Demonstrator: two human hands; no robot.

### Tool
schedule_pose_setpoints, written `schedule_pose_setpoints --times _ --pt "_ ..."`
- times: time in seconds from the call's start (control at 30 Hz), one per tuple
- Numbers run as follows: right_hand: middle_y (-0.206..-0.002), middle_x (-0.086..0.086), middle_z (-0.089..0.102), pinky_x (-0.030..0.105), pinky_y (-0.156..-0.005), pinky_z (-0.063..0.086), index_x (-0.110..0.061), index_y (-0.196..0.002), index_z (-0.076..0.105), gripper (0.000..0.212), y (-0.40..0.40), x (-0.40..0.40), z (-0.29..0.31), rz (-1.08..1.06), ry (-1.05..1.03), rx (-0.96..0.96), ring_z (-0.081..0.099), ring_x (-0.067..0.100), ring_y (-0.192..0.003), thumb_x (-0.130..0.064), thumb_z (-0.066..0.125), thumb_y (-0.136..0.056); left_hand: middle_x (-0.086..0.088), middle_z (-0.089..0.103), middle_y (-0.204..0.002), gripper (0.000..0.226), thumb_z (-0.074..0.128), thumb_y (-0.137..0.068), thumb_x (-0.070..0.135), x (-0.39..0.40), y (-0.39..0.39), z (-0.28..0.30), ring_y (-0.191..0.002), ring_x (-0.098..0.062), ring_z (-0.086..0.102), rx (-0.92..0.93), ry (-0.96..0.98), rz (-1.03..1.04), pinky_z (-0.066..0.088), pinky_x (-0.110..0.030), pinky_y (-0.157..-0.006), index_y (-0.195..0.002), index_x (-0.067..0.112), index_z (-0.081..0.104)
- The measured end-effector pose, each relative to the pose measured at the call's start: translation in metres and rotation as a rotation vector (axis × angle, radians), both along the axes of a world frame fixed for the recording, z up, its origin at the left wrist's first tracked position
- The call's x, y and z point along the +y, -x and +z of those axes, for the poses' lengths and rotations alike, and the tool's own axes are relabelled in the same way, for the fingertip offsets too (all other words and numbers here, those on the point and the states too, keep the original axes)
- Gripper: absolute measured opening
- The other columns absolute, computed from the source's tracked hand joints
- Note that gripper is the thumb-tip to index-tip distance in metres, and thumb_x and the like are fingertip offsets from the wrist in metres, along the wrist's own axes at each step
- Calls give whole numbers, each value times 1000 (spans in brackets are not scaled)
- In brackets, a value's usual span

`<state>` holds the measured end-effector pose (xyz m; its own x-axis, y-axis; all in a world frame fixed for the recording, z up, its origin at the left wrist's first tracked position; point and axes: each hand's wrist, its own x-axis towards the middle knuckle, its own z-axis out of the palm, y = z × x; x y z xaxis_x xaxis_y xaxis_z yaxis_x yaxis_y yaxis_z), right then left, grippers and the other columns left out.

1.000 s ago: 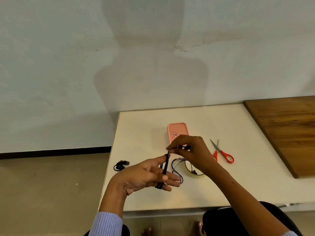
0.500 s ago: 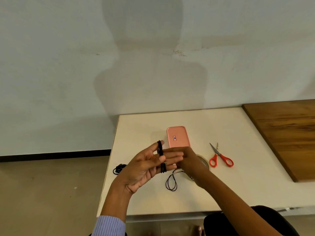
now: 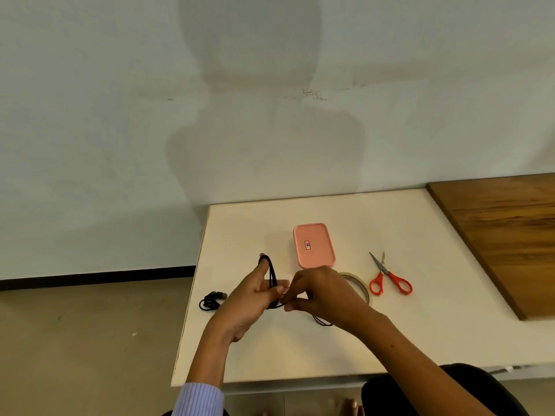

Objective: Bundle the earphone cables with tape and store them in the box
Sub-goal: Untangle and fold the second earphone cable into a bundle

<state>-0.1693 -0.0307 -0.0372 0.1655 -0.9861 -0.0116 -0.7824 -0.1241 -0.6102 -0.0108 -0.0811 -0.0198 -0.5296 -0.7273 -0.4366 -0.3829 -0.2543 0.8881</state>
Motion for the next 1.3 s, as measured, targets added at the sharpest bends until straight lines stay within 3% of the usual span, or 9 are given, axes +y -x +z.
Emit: schedule_pose_setpoints --times 0.13,0.2,0.47,0.6,0.73,0.83,1.07,1.2,1.3 --pt "-78 -18 64 9 -64 43 -19 -92 76 16 18 -2 7 -33 -1 -247 58 2 -72 -18 76 -76 -7 69 -113 76 50 -94 1 -2 -10 6 -103 -20 65 64 -132 -51 52 -24 -90 -150 15 1" --pt "-77 -20 65 9 -65 43 -18 -90 77 17 23 -2 9 -72 -15 -364 61 0 -75 -16 78 -73 -12 67 -117 75 51 -92 -2 1 -12 6 -107 -23 65 100 -210 -142 53 -29 -91 -150 16 6" --pt "-84 -1 73 24 -74 55 -13 -84 76 15 26 -2 9 -71 16 -563 67 11 -81 -7 79 -70 -18 62 -124 62 56 -85 4 1 -20 12 -116 -30 59 190 -321 -427 46 -41 -102 -138 31 35" --pt "-85 5 74 27 -78 56 -8 -85 76 14 31 -1 9 -121 45 -636 68 16 -83 -2 76 -72 -24 57 -128 62 50 -91 0 0 -22 11 -119 -36 56 254 -340 -552 44 -42 -103 -141 30 29" --pt "-84 16 73 24 -76 54 -2 -85 74 13 31 1 13 -195 42 -878 69 22 -81 -2 73 -72 -30 51 -131 60 40 -95 -5 0 -23 14 -122 -42 51 440 -338 -640 45 -40 -101 -144 25 24" --pt "-81 11 73 31 -76 55 -8 -84 75 15 24 0 13 -256 -11 -1049 69 20 -76 -14 71 -71 -31 52 -130 59 43 -94 -3 -1 -22 16 -120 -41 53 584 -361 -630 46 -39 -99 -145 23 26" --pt "-75 -1 65 19 -56 41 -5 -89 68 14 8 1 12 -268 -125 -1157 48 12 -62 -15 58 -86 -26 56 -128 56 46 -93 1 -1 -17 15 -118 -36 56 799 -382 -560 48 -37 -97 -144 19 35" --pt "-78 3 64 28 -66 50 -13 -88 66 22 -4 3 11 -286 -195 -1031 59 16 -73 0 48 -93 -30 53 -129 50 48 -91 -1 1 -6 16 -120 -37 54 935 -398 -337 50 -37 -95 -140 6 36" --pt "-70 -1 61 18 -57 48 -15 -82 62 29 -15 4 12 -269 -239 -795 53 8 -58 0 40 -94 -32 54 -127 47 42 -90 -4 -2 0 16 -119 -38 55 925 -371 -58 53 -35 -89 -136 1 33"
